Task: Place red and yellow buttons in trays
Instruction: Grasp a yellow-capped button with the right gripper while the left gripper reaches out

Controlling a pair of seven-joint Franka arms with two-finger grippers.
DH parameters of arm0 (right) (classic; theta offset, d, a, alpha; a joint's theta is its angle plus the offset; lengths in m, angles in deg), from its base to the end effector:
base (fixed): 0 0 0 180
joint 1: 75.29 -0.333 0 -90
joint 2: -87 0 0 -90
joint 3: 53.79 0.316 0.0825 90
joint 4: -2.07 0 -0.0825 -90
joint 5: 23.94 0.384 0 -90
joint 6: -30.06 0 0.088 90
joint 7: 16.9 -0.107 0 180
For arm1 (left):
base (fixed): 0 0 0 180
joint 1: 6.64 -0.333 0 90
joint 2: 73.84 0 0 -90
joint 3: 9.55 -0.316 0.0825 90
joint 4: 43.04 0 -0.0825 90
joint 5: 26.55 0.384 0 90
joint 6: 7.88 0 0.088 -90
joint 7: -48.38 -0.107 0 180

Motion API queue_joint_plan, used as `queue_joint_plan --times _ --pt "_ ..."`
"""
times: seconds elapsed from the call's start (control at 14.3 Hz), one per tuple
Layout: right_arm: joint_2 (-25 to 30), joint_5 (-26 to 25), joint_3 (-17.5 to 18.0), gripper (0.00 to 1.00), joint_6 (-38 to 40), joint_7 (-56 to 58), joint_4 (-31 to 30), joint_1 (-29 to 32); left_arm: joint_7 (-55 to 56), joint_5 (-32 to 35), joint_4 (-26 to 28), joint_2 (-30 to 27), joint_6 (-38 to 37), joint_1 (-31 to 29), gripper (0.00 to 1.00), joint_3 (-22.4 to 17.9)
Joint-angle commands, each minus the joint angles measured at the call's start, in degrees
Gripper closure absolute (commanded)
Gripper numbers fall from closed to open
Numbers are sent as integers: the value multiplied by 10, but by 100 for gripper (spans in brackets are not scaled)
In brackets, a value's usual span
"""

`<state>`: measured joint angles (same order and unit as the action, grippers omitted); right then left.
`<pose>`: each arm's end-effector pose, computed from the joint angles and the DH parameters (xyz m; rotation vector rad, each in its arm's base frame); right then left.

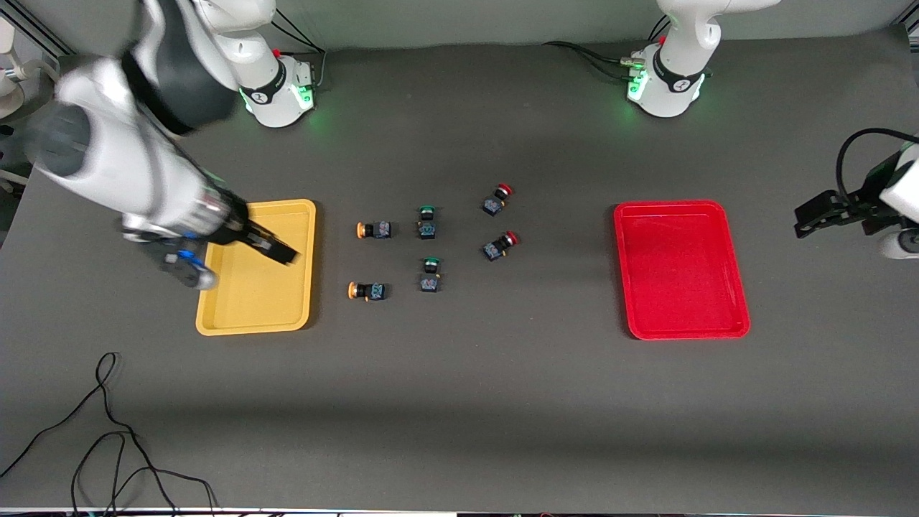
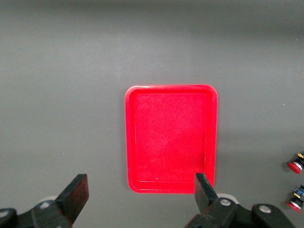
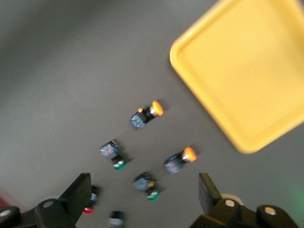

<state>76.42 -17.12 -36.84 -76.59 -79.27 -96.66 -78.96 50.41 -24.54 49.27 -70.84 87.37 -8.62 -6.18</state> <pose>0.5721 0.2139 0.4740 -2.8136 1.1381 0.2129 0.5767 -0.0097 0.5839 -3.1097 -0.0125 0.0000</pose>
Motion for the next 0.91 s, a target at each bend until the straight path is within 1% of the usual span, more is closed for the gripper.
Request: queue_joint_plan --times 0.0,0.14,0.28,0.42,0.56,0.77,0.84 --pt "-4 9 40 0 -109 -174 -92 2 14 2 6 13 9 33 1 -4" --pt "-9 8 66 0 -188 -229 -172 0 63 2 6 26 14 66 1 -4" --pt "-20 8 83 0 -217 -265 -216 -1 135 3 6 42 20 110 1 -4" --pt "-28 7 90 0 -234 -302 -254 -5 203 3 6 56 36 153 1 -4" --pt "-35 4 92 0 -252 -336 -278 -12 270 5 7 78 52 194 1 -4" --pt "-80 0 100 0 -311 -376 -288 -26 367 8 10 113 76 262 1 -4" --pt "-94 -9 100 0 -323 -382 -288 -26 397 11 15 125 91 282 1 -4"
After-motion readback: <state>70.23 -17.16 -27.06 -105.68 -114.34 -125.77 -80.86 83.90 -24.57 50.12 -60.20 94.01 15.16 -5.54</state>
